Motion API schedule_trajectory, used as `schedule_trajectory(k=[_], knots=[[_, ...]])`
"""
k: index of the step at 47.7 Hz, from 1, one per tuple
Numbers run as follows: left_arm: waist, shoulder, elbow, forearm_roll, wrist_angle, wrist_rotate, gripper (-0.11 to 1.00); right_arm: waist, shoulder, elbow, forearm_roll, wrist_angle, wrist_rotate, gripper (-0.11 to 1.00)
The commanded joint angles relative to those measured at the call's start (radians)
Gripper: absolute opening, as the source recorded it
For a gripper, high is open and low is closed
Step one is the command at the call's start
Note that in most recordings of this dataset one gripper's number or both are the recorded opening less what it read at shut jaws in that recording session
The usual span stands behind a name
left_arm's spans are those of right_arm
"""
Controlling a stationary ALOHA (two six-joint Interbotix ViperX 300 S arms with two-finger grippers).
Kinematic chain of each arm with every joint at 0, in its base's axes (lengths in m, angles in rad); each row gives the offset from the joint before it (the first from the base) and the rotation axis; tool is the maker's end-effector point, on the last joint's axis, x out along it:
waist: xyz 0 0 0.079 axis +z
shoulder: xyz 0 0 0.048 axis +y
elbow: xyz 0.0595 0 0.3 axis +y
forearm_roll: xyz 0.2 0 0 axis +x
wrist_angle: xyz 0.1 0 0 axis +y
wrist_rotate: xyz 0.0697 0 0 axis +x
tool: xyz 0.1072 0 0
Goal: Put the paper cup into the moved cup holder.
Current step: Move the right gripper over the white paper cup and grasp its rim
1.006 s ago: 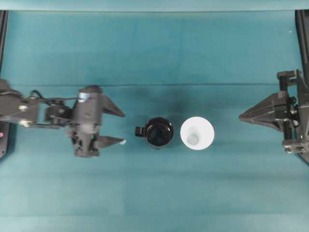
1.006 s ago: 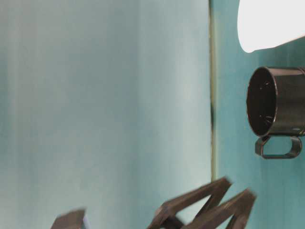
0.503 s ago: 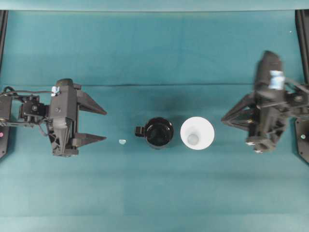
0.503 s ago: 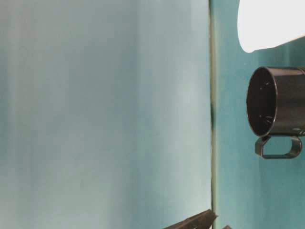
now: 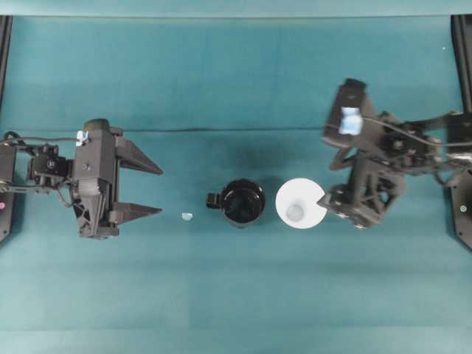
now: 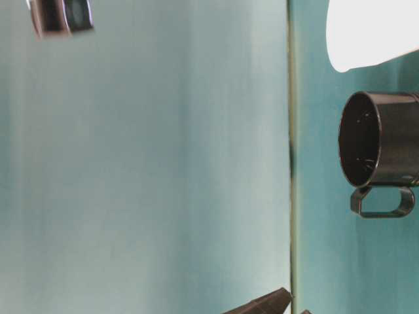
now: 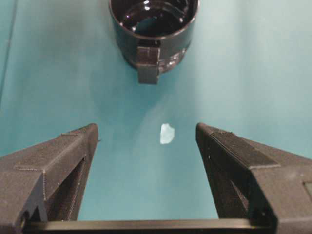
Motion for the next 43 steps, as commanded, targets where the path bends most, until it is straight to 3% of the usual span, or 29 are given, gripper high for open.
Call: schedule_trajectory(k=[1,27,43], knots=[[-0.003,-0.008,-0.008,0.002,-0.003,-0.002,0.81,-0.012,0.023,-0.038,-0.002,0.005,0.011,0.92],[-0.003,-0.008,-0.006,0.002,-0.002,-0.003,0.81,-0.04,0.219,-0.037,0.0,-0.029,0.014,0.92],[-0.003,-0.008,-0.006,0.002,0.006,-0.003,0.81,-0.057,0.23,-0.034,-0.002,-0.055,0.012,0.91]])
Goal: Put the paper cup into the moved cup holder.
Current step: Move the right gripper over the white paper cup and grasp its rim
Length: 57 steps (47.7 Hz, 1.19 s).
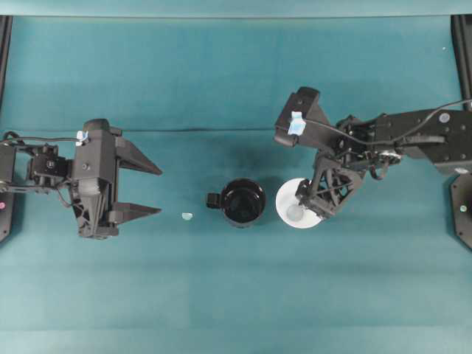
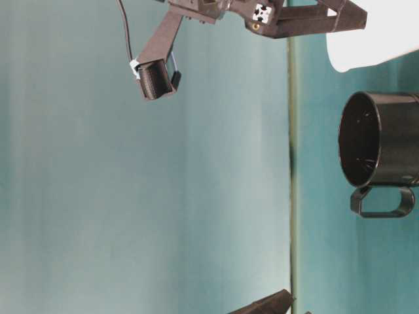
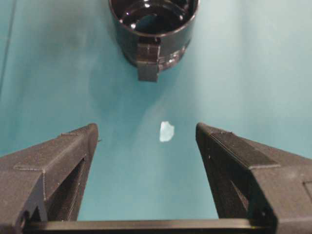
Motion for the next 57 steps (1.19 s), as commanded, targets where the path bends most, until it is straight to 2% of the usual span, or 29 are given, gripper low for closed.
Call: schedule_trajectory(k=[1,9,15,19,29,32,44,57], knots=[[-0.003,-0.009,-0.008,0.002,0.0,0.002,0.81,-0.002,-0.006,-0.008,0.0,-0.005,0.008,0.9],[-0.003,-0.008,-0.008,0.002,0.005,0.002,0.81,-0.002,-0.006,-0.008,0.0,-0.008,0.009,0.84],[-0.003,-0.008,-0.008,0.002,0.006,0.002,0.81,0.0,-0.006,-0.011,0.002,-0.008,0.009,0.71],[-0.003,-0.008,-0.008,0.002,0.005,0.002,0.81,0.008,-0.005,-0.014,0.003,-0.011,0.009,0.57],[-0.003,-0.008,-0.008,0.002,0.005,0.002,0.81,0.018,0.005,-0.028,0.018,-0.011,0.011,0.11],[-0.003,-0.008,-0.008,0.002,0.005,0.002,0.81,0.018,0.005,-0.031,0.031,-0.008,0.009,0.03],[-0.003,-0.008,-0.008,0.002,0.005,0.002,0.81,0.015,-0.034,-0.034,0.057,0.04,0.009,0.01],[-0.003,-0.008,-0.009,0.002,0.005,0.0,0.81,-0.006,-0.15,-0.103,0.057,0.207,0.011,0.01]])
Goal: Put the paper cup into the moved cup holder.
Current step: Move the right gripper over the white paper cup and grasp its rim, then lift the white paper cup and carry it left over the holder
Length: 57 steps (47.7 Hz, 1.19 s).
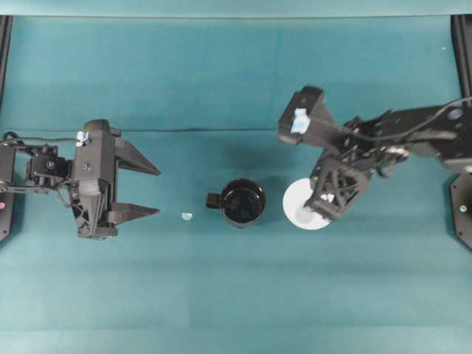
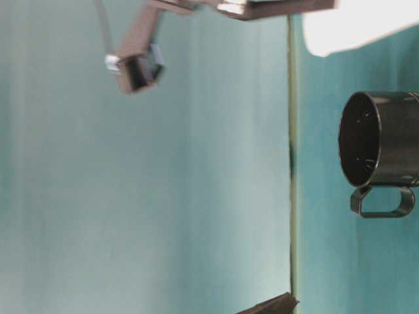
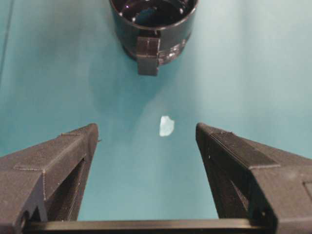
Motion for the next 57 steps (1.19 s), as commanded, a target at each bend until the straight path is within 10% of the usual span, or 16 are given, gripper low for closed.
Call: schedule_trajectory(k=[1,33,57], knots=[[-0.003,-0.006,-0.011,0.003,-0.003,0.0,0.81,-0.005,-0.057,-0.054,0.003,0.046,0.009,0.01],[-0.003,-0.008,-0.009,0.003,-0.005,0.0,0.81,0.002,0.04,-0.344,-0.037,0.104,0.008,0.01],[-0.003,-0.006,-0.009,0.003,-0.003,0.0,0.81,0.006,0.198,-0.376,-0.04,0.052,0.015,0.01]])
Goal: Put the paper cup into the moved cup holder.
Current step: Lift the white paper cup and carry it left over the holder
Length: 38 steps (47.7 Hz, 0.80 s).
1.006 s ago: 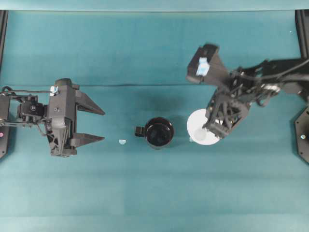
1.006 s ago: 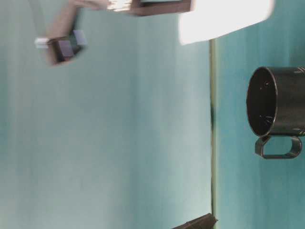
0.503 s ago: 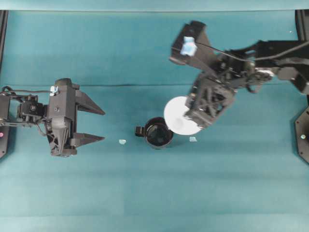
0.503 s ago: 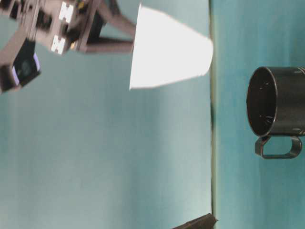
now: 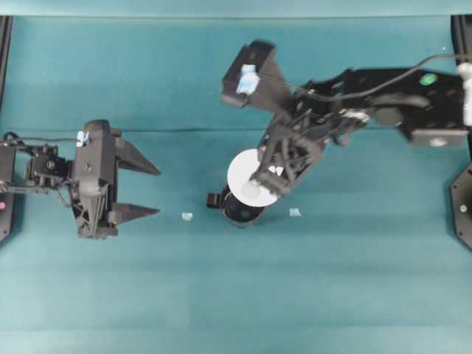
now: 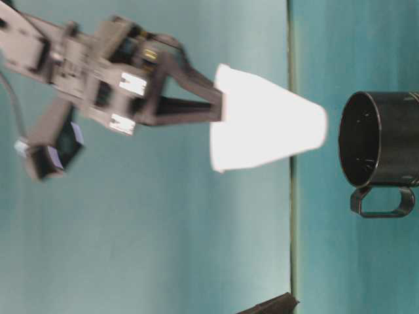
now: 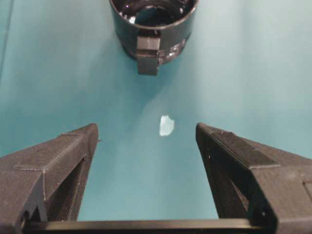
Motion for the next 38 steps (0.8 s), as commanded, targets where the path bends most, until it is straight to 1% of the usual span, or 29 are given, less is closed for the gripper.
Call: schedule_trajectory(k=[1,6,14,28,38], knots=[[-0.003,-0.008,-0.009,0.003,-0.006,0.0,0.81,0.003,0.014,-0.02,-0.002,-0.035,0.018,0.01],[-0.003,-0.009,-0.009,0.003,-0.005,0.0,0.81,0.003,0.049,-0.018,-0.002,-0.066,0.034,0.01],[-0.003,-0.008,-0.009,0.003,-0.006,0.0,0.81,0.011,0.078,-0.011,-0.002,-0.072,0.044,0.01],[-0.003,-0.003,-0.009,0.003,-0.006,0.0,0.81,0.028,0.081,0.02,-0.002,-0.087,0.049,0.01],[-0.003,-0.003,-0.011,0.003,-0.006,0.0,0.81,0.04,0.092,0.028,-0.002,-0.12,0.049,0.01]])
